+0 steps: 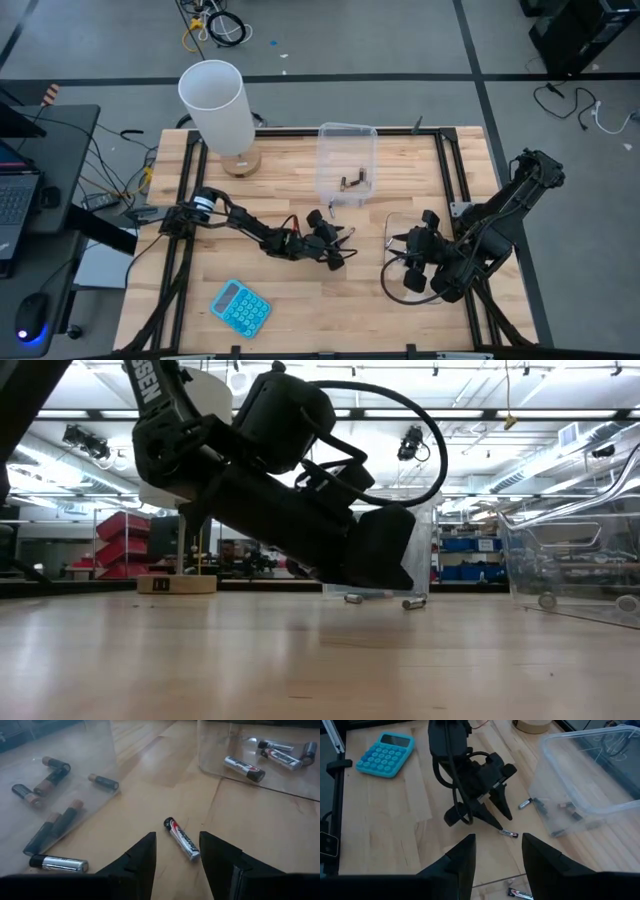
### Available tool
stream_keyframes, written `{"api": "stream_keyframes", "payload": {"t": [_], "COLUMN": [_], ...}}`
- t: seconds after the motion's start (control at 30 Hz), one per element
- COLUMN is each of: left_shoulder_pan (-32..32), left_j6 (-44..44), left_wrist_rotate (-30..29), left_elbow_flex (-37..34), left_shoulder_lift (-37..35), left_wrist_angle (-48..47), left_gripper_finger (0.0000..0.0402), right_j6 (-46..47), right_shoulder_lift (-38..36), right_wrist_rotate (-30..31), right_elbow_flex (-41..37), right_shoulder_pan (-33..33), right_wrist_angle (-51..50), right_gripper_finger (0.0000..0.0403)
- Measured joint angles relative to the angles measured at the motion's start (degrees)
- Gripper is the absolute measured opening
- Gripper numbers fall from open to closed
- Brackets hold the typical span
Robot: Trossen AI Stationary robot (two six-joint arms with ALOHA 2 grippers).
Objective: Sort batteries
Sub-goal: Put the silver battery into the bottom transparent bin
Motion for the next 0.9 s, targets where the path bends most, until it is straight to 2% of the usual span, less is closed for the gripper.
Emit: {"api": "stream_keyframes", "payload": {"t": [0.4, 0.9], "left_shoulder_pan": [-0.04, 0.02], "left_j6": [-0.42, -0.07], "left_wrist_rotate": [0.12, 1.46], "left_elbow_flex": [0.24, 0.22], "left_shoulder_lift": [2.75, 2.78], "left_wrist_angle": [5.89, 4.40], "left_gripper_finger": [0.0153, 0.0153], "right_j6": [-0.01, -0.01], "right_shoulder_lift": [0.00, 0.00], "right_wrist_rotate": [-0.02, -0.03], "right_elbow_flex": [-0.02, -0.02], "right_shoulder_pan": [0.11, 0.42], "right_wrist_angle": [0.00, -0.02], "right_gripper_finger": [0.0146, 0.0146]}}
